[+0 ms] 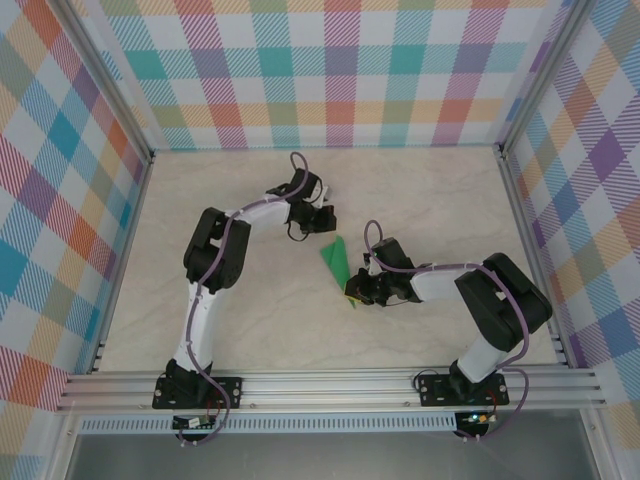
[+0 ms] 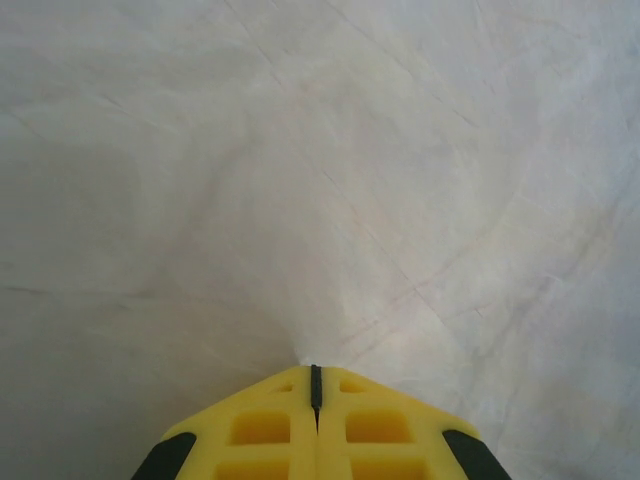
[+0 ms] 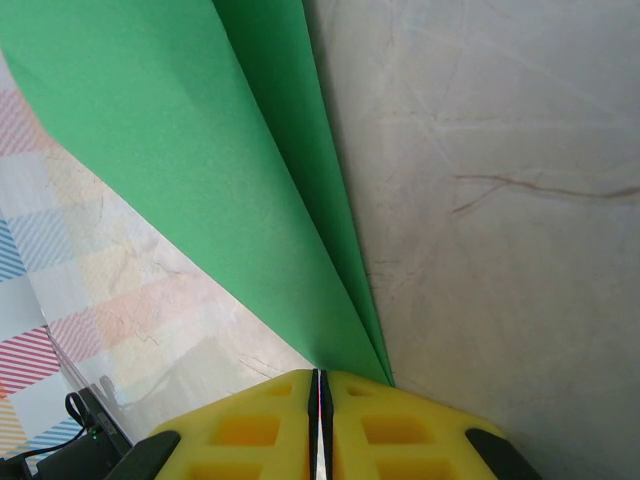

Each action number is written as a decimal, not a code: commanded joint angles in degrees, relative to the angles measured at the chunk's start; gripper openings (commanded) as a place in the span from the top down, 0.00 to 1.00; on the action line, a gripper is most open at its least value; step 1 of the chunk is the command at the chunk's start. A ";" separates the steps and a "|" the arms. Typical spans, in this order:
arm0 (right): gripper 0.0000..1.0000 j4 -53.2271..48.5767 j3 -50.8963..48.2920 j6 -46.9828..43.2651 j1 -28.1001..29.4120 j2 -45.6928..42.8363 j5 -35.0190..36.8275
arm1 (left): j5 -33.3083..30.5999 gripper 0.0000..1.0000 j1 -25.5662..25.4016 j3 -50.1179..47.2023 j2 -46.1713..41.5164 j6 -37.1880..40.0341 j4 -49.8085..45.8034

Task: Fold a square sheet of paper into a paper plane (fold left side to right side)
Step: Fold the wing for the fifth time at the center of the table.

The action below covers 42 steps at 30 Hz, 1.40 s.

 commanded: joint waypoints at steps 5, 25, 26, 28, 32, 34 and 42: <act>0.87 -9.54 -2.62 -0.54 -0.10 2.45 3.89 | 0.65 1.00 1.49 3.06 -6.45 2.59 -5.85; 0.87 -9.06 -1.88 -0.67 -0.01 3.10 4.15 | 8.12 1.00 -7.74 -22.41 -22.65 -4.49 7.56; 0.87 -9.13 -1.76 -0.72 -0.07 3.11 4.08 | 8.28 1.00 -7.99 -22.09 -21.57 -4.56 7.79; 0.87 -9.30 -1.56 -0.81 -0.09 3.17 3.97 | 8.94 1.00 -8.45 -21.10 -19.19 -4.57 7.95; 0.87 -9.46 -1.50 -0.87 -0.10 3.06 4.13 | 8.69 1.00 -9.18 -19.47 -15.64 -4.32 7.92; 0.87 -9.48 -1.71 -0.78 -0.10 2.83 4.15 | 6.00 1.00 -9.17 -18.95 -13.78 -3.97 7.20; 0.87 -7.09 -2.01 -1.13 -0.10 1.22 2.22 | -0.20 1.00 -9.16 -18.54 -8.35 -3.92 6.79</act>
